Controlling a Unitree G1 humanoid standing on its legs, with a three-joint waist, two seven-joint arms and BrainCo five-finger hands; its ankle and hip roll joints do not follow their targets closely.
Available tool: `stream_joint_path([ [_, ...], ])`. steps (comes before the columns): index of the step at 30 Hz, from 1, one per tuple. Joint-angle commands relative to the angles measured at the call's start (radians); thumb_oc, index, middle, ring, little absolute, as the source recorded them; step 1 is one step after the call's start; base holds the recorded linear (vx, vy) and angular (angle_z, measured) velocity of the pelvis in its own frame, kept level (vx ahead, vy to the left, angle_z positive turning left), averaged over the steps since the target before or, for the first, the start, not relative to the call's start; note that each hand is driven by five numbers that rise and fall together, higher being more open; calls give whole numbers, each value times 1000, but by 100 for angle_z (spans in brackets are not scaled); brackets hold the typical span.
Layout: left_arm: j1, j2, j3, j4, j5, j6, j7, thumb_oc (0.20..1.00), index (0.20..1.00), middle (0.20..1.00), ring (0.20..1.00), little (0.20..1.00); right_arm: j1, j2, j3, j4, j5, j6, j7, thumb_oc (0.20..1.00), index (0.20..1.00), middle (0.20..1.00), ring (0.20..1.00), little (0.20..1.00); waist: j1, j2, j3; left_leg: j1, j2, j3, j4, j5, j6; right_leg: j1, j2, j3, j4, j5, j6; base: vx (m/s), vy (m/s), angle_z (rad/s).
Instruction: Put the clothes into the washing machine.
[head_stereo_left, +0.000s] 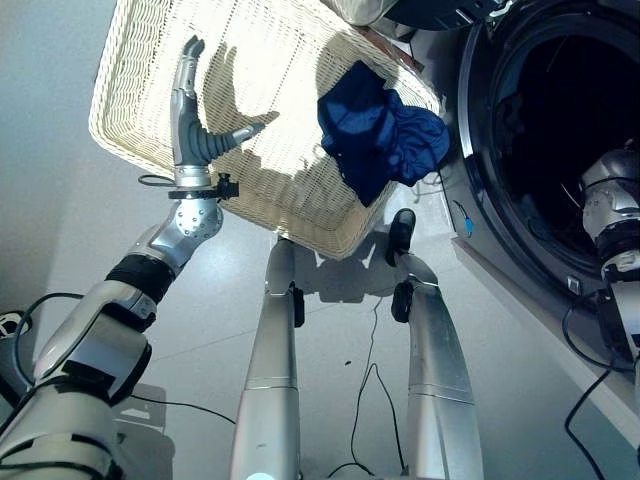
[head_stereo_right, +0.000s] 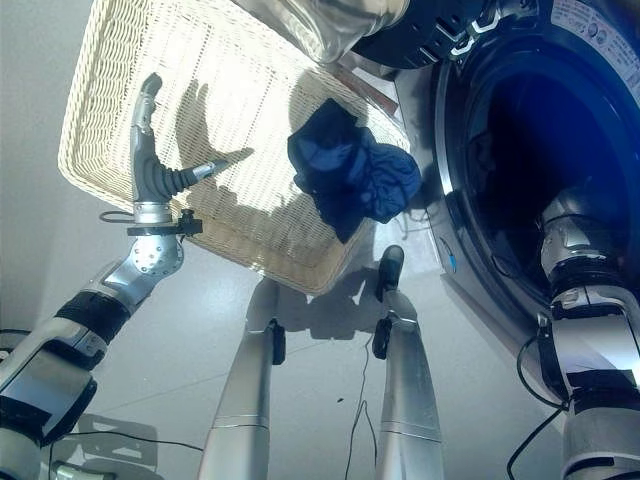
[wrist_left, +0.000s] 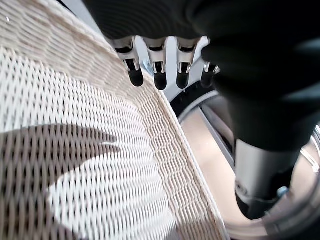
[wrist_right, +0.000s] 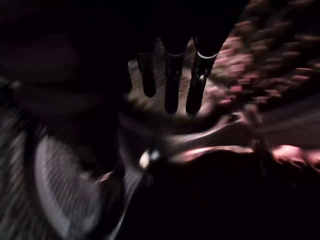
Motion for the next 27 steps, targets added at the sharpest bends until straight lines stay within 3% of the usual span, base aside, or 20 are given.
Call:
stream_joint_path([
  [1,-86,-9,-13,8,75,9,-55,1000,1000,1000,1000,1000,-188,-288,166,-53,-162,155,25,1000,1000,1000,1000,1000,-16,-29,-22,34,-76,47,158,-219,53,119,92,-58,-254,167,47,-12,42,-2],
  [5,-142,20,-131,-4,161,50,-84,1000,1000,1000,1000,1000,-214,-262,226,22,-202,155,68,1000,1000,1000,1000,1000,-13,-13,-22,32,-75,55,160,-221,55,116,87,-58,-253,164,49,-10,25,-2],
  [10,-225,15,-270,-14,199,75,-134,1000,1000,1000,1000,1000,-190,-208,226,64,-259,93,65,1000,1000,1000,1000,1000,-22,0,-22,26,-72,67,167,-228,59,106,85,-54,-246,162,55,0,0,0],
  [14,-265,-12,-326,-19,228,100,-157,1000,1000,1000,1000,1000,-157,-169,205,66,-293,44,65,1000,1000,1000,1000,1000,-30,3,-22,18,-69,75,167,-231,59,94,86,-48,-242,161,59,0,0,0],
  [21,-319,-72,-356,-1,259,157,-141,1000,1000,1000,1000,1000,-96,-101,167,52,-324,-41,72,1000,1000,1000,1000,1000,-46,-1,-22,12,-62,87,160,-230,53,84,91,-39,-242,161,67,-1,5,0],
  [27,-347,-130,-328,56,312,219,-108,1000,1000,1000,1000,1000,-35,-36,147,-27,-340,-46,66,1000,1000,1000,1000,1000,-65,-15,-22,10,-57,96,146,-226,49,75,101,-30,-245,163,69,0,0,0],
])
